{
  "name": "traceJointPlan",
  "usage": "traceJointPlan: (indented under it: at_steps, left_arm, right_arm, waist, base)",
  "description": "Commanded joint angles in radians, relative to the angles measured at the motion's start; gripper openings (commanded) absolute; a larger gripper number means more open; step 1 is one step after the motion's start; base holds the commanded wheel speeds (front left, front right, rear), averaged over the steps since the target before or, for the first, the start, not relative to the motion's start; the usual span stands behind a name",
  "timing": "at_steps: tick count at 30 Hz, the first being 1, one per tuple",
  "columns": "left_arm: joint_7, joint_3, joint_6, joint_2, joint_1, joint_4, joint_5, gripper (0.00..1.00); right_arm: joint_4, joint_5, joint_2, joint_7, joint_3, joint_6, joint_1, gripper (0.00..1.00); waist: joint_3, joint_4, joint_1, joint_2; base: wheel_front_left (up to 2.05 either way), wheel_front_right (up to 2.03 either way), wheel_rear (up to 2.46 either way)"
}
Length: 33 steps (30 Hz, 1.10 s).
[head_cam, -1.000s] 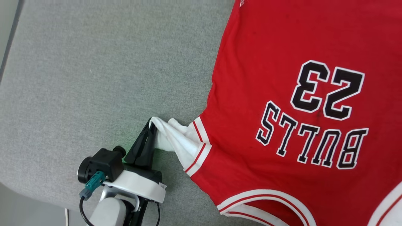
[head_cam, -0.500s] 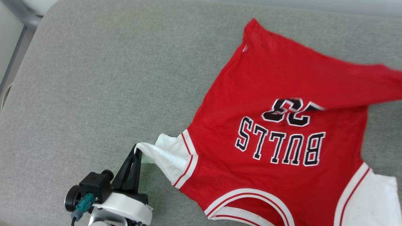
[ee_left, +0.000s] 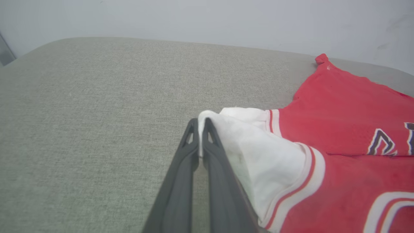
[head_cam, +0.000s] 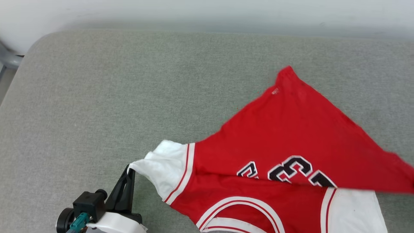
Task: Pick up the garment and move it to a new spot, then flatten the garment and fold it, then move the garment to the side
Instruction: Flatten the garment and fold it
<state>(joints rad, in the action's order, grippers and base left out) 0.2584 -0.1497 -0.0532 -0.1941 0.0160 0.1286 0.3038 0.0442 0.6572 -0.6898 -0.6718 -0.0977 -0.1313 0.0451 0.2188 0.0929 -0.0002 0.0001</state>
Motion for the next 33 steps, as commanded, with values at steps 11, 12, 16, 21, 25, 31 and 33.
traceJointPlan:
  at_steps: [11, 12, 16, 21, 25, 31, 33]
  left_arm:
    - [0.0, -0.004, 0.006, -0.013, 0.013, 0.011, 0.007, 0.0]
    - [0.0, -0.005, 0.005, -0.014, 0.013, 0.012, 0.007, 0.0]
    - [0.001, -0.004, 0.01, -0.021, 0.012, 0.014, 0.007, 0.0]
    - [-0.002, -0.01, 0.013, -0.026, 0.011, 0.008, 0.005, 0.0]
    - [-0.006, -0.019, 0.016, -0.026, 0.003, -0.001, 0.002, 0.0]
    - [-0.008, -0.035, 0.014, -0.022, -0.016, -0.011, 0.0, 0.0]
    - [-0.009, -0.043, 0.012, -0.02, -0.028, -0.015, -0.002, 0.0]
  right_arm:
    - [-0.036, -0.049, 0.186, -0.047, -0.055, 0.001, 0.29, 0.0]
    - [-0.049, -0.044, 0.2, -0.047, -0.05, 0.001, 0.296, 0.0]
    - [-0.071, -0.04, 0.231, -0.008, -0.052, 0.001, 0.277, 0.55]
    - [-0.024, -0.053, 0.198, 0.057, -0.073, 0.001, 0.222, 1.0]
    - [0.051, -0.051, 0.16, 0.1, -0.101, 0.001, 0.175, 1.0]
    - [0.18, -0.045, 0.092, 0.098, -0.136, 0.001, 0.057, 1.0]
    - [0.194, -0.055, 0.06, 0.087, -0.119, 0.001, 0.002, 1.0]
  waist:
    - [-0.02, -0.03, 0.0002, -0.0001]
    - [-0.02, -0.032, 0.0002, -0.0001]
    - [-0.021, -0.038, 0.0002, -0.0001]
    - [-0.022, -0.044, 0.0002, -0.0001]
    - [-0.018, -0.041, 0.0002, -0.0001]
    - [-0.001, -0.018, 0.0002, -0.0001]
    - [0.009, -0.006, 0.0002, -0.0001]
  base:
    - [0.0, 0.0, 0.0]
    - [0.0, 0.0, 0.0]
    - [0.0, 0.0, 0.0]
    - [0.0, 0.0, 0.0]
    - [0.0, 0.0, 0.0]
    - [0.0, 0.0, 0.0]
    - [0.0, 0.0, 0.0]
